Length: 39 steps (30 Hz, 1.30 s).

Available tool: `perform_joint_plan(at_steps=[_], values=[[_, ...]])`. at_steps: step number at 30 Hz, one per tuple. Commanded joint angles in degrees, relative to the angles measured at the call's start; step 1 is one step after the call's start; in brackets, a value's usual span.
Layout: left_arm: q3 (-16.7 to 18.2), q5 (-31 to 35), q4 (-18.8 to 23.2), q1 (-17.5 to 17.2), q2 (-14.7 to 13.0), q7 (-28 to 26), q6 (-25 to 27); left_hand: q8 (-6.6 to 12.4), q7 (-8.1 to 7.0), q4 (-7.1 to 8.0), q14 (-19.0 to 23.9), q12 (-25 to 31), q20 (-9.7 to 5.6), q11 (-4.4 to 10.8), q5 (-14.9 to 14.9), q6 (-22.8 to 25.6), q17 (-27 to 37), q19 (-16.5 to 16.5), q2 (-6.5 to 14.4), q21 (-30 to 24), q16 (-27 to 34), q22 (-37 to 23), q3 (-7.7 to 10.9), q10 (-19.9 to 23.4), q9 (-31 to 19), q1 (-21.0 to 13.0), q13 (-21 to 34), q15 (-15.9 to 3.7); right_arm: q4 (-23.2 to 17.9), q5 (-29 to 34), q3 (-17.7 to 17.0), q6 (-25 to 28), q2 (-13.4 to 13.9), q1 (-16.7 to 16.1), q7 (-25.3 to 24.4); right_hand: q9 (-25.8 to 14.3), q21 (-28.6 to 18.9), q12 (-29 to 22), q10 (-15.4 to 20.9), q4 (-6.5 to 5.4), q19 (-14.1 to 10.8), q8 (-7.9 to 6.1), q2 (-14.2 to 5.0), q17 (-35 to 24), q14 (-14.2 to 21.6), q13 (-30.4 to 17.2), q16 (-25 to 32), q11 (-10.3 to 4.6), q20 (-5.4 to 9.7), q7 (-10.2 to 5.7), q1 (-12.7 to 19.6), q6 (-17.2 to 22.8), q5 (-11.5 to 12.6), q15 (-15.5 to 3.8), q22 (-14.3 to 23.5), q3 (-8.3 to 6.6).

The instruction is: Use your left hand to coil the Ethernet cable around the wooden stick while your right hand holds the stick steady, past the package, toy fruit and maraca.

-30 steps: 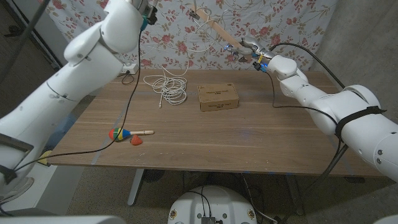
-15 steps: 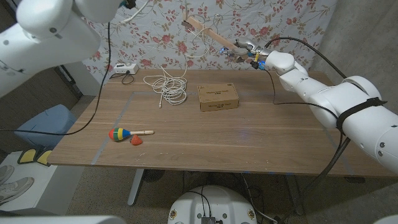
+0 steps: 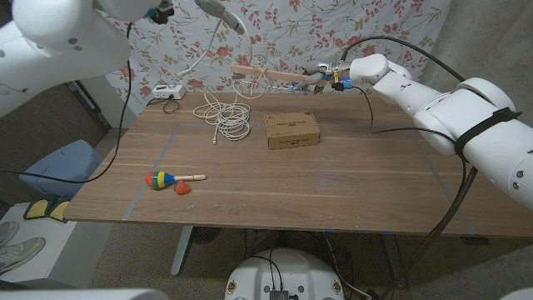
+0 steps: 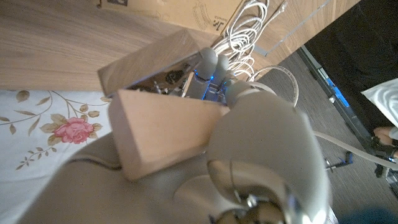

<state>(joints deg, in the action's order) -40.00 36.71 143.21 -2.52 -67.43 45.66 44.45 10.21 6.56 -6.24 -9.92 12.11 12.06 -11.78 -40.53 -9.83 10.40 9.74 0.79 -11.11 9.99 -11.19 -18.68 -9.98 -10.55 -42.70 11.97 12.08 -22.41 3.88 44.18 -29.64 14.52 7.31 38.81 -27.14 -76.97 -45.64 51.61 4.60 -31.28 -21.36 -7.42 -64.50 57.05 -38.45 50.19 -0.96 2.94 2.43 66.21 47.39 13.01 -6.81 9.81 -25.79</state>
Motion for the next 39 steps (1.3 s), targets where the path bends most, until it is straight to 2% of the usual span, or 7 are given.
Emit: perform_joint_plan(at_steps=[1, 12, 23, 29, 32, 35, 39], values=[[-1.31, 2.92, -2.38, -0.1, 2.22, 7.38, -1.21, 0.28, 1.52, 0.0, -29.48, 0.44, 0.19, -0.51, -0.38, -29.5, 0.05, 28.96, 0.18, -0.19, 0.27, -0.15, -0.16, -27.0, -0.09, -0.43, 0.21, 0.2, 1.05, 3.2, 10.69, 11.89, -2.26, 5.05, 4.68, 0.04, 0.43, 0.18, 0.79, 1.26, 0.23, 0.12, 0.14, 1.37, -1.02, 0.43, -1.43, -0.94, 6.32, -4.16, 0.06, 4.36, 0.48, -5.86, 0.06, -0.64], [-1.57, 2.51, -4.3, -0.19, 3.84, 8.41, -3.41, 0.39, 1.62, 0.07, -29.13, 0.56, 0.19, -0.54, -0.4, -29.21, 0.05, 28.73, 0.38, -0.3, 0.39, -0.16, -0.25, -26.74, -0.11, -0.6, 0.2, 0.22, -3.17, 3.3, 21.0, 24.35, -2.36, 5.99, 1.87, 0.69, 1.8, 1.84, 1.2, 1.47, 1.21, 0.6, 1.26, 4.04, -0.75, 2.95, -4.73, -1.03, 6.7, -5.68, 0.29, 5.96, 1.26, -5.82, -0.03, 0.1], [-2.48, 3.47, -6.51, 0.29, 5.36, 9.34, -4.63, 0.49, 1.49, 0.2, -28.83, 0.72, 0.19, -0.52, -0.4, -28.94, 0.07, 28.54, 0.57, -0.39, 0.49, -0.17, -0.35, -26.36, -0.12, -0.62, 0.2, 0.2, -3.17, 2.42, 27.24, 32.02, -4.29, 5.86, -7.41, 1.08, 2.33, 2.47, 1.47, 1.44, 1.46, 1.35, 1.26, 4.39, -0.08, 3.72, -5.72, -0.72, 6.57, -5.28, 0.57, 5.94, 1.68, -5.85, 0.07, 0.44], [-2.27, 3.37, -7.23, 0.13, 5.61, 8.91, -5.12, 0.57, 1.38, 0.34, -28.39, 0.86, 0.19, -0.52, -0.38, -28.68, 0.11, 28.34, 0.65, -0.48, 0.66, -0.18, -0.46, -26.01, -0.12, -0.54, 0.19, 0.19, -3.17, 2.59, 29.84, 34.2, -4.82, 5.49, -12.68, 1.38, 2.6, 3.76, 0.64, 1.43, 1.58, 3.14, -0.02, 5.97, -0.53, 4.86, -7.72, -0.29, 5.95, -4.51, 1.31, 3.29, 1.5, -5.82, 0.1, 0.42], [-2.36, 3.52, -7.76, 0.26, 5.8, 8.74, -5.49, 0.59, 1.3, 0.39, -28.29, 0.9, 0.19, -0.52, -0.37, -28.61, 0.11, 28.24, 0.67, -0.53, 0.68, -0.18, -0.5, -25.9, -0.13, -0.53, 0.19, 0.17, -3.17, 3.46, 30.8, 33.93, -4.88, 5.86, -12.52, 2.09, 4.19, 6.77, -3.89, 1.18, 6.23, 6.7, -0.48, 10.54, -5.62, 6.45, -13.03, -0.97, 4.0, -5.19, 1.18, -1.92, 0.0, -4.98, 0.15, 2.07], [-2.51, 3.45, -8.45, 0.52, 6.09, 8.68, -6.1, 0.6, 1.24, 0.39, -28.24, 0.93, 0.19, -0.51, -0.35, -28.57, 0.11, 28.15, 0.66, -0.56, 0.67, -0.19, -0.53, -25.81, -0.13, -0.6, 0.19, 0.12, -3.17, 3.71, 31.0, 33.97, -4.92, 6.04, -12.67, 3.48, 7.45, 10.47, -11.2, -0.09, 10.74, 10.92, 2.32, 16.19, -14.44, 8.53, -20.3, -0.35, 2.0, -5.63, -2.04, -9.66, -0.19, -2.65, -0.12, 5.79], [-2.39, 3.09, -9.2, 0.54, 6.35, 8.09, -6.76, 0.59, 1.0, 0.39, -28.18, 0.94, 0.19, -0.51, -0.34, -28.57, 0.11, 28.09, 0.64, -0.59, 0.68, -0.19, -0.55, -25.78, -0.13, -0.66, 0.19, 0.08, -3.17, 3.86, 31.3, 34.31, -4.97, 6.15, -14.06, 6.47, 14.2, 17.76, -25.81, -1.69, 20.28, 11.27, 8.41, 23.24, -28.67, 11.93, -31.26, -0.5, -1.39, -6.42, -6.54, -18.97, 2.52, 0.05, -0.06, 11.41]])
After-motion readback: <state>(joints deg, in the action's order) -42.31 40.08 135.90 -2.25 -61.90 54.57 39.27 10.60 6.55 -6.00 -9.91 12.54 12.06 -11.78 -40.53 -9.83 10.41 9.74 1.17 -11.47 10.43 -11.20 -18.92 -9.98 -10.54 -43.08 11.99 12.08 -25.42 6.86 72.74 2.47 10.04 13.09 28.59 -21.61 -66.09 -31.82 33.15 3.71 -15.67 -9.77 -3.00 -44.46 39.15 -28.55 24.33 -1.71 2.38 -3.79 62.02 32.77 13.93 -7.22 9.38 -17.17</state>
